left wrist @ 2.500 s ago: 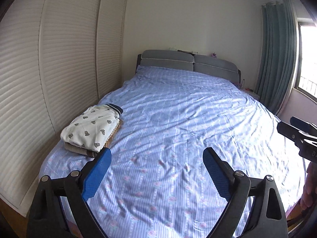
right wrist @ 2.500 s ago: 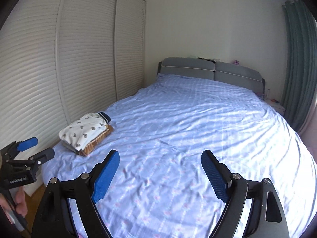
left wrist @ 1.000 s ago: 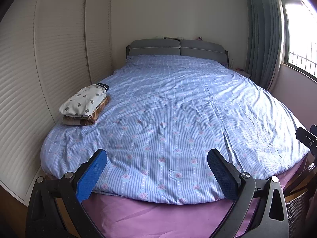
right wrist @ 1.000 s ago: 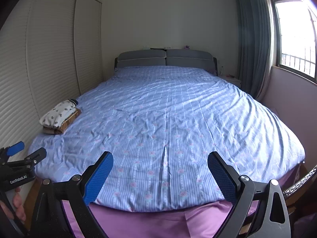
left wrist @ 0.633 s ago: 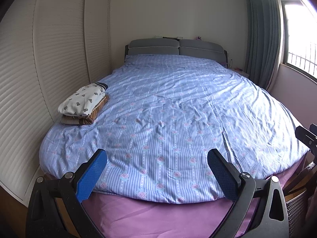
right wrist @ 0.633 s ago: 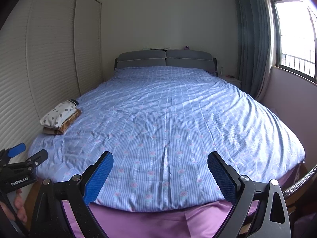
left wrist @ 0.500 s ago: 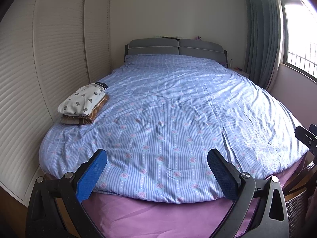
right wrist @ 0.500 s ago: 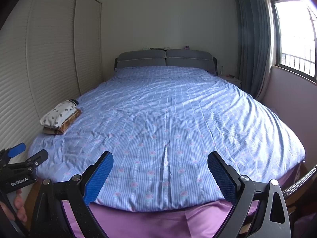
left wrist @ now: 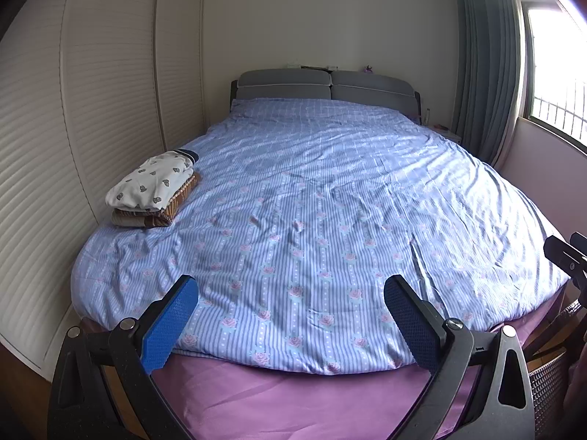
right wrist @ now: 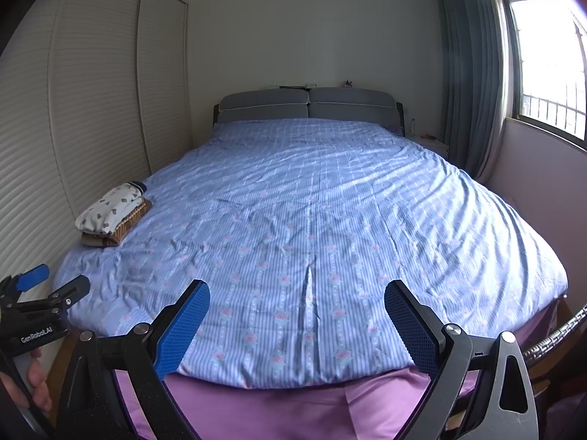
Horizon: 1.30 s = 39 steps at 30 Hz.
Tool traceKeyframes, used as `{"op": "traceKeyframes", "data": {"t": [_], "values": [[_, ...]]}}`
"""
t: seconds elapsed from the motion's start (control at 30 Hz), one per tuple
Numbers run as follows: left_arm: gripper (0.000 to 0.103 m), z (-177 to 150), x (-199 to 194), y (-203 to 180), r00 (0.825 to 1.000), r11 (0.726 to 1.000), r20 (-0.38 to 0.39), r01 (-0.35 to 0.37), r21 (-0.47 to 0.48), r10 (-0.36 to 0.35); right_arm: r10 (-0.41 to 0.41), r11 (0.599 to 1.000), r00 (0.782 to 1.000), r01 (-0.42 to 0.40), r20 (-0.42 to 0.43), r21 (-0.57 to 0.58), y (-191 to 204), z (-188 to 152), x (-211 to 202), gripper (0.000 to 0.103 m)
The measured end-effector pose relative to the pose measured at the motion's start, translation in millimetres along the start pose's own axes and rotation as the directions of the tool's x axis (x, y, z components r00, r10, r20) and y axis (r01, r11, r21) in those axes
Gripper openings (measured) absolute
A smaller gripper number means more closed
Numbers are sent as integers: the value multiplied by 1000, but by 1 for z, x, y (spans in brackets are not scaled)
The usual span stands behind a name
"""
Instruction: Fold small clothes
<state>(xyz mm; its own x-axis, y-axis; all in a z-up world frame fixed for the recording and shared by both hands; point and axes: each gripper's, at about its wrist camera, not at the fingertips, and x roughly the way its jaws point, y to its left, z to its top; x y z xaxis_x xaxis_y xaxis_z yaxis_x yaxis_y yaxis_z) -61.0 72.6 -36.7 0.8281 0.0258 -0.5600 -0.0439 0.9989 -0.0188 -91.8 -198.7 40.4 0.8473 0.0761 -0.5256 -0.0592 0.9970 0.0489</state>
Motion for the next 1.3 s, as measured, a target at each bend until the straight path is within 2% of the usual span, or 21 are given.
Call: {"op": "traceKeyframes", "data": {"t": [0.93,1.13,1.3], "values": [[103,-3,1,0,1000,1000,-5,18,1,-18,2,1000,1000,-2,-8,10,-4,-3,5,97],[103,-6,7,1,999,999,-22,37,-14,-37,1,1000,1000,-1,-19,18,-4,-5,7,97],[103,-5,12,4,999,1000,-31,26,-14,-26,-3,1000,1000,3,-27,23,-2,-6,10,97]]}}
